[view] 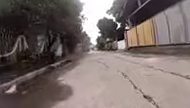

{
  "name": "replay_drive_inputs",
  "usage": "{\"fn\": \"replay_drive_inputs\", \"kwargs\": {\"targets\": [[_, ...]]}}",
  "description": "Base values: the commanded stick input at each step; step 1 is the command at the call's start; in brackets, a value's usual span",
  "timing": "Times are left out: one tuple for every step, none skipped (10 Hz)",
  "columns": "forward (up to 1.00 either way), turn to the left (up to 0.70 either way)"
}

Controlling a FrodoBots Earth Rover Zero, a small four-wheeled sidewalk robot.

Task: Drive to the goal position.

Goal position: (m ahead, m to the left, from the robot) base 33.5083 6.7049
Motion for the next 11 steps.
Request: {"fn": "replay_drive_inputs", "kwargs": {"targets": [[1.0, 0.39], [1.0, 0.13], [1.0, 0.0], [1.0, 0.0], [1.0, 0.02], [1.0, 0.21], [1.0, 0.37], [1.0, 0.16], [1.0, 0.01], [1.0, 0.0], [1.0, 0.0]]}}
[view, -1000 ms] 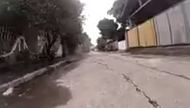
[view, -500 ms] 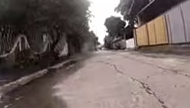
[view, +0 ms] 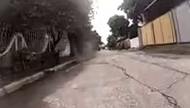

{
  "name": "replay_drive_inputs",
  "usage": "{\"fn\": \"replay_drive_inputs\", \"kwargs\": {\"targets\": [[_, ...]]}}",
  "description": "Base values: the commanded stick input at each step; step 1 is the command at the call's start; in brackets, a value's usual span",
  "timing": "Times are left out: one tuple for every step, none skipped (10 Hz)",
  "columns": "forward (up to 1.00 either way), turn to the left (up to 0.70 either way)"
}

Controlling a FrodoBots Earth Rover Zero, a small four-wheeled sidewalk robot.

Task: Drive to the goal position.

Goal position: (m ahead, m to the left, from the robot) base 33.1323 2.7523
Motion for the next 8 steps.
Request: {"fn": "replay_drive_inputs", "kwargs": {"targets": [[1.0, 0.0], [1.0, 0.0], [1.0, -0.07], [1.0, -0.24], [1.0, -0.37], [1.0, 0.0], [1.0, 0.0], [1.0, 0.0]]}}
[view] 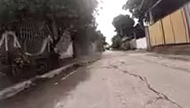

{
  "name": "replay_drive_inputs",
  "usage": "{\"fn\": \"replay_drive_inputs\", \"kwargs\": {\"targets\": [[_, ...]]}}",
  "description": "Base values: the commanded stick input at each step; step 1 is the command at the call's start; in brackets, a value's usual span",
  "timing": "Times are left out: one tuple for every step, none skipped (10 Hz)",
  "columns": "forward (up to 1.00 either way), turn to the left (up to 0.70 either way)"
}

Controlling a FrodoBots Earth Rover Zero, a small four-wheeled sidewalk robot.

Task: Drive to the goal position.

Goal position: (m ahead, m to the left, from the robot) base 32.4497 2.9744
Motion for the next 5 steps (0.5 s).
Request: {"fn": "replay_drive_inputs", "kwargs": {"targets": [[1.0, -0.08], [1.0, -0.24], [1.0, -0.22], [1.0, 0.0], [1.0, 0.0]]}}
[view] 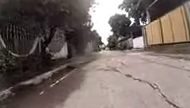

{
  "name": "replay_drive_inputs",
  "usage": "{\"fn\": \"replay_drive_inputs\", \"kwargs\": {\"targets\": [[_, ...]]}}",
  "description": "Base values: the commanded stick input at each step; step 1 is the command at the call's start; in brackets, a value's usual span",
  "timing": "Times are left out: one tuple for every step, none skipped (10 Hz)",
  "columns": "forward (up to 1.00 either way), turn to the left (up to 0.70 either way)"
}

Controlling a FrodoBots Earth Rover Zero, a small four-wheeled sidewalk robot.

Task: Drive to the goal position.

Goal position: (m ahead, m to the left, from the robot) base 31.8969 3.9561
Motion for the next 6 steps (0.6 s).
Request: {"fn": "replay_drive_inputs", "kwargs": {"targets": [[1.0, 0.0], [1.0, 0.0], [1.0, 0.0], [1.0, -0.02], [1.0, -0.14], [1.0, -0.35]]}}
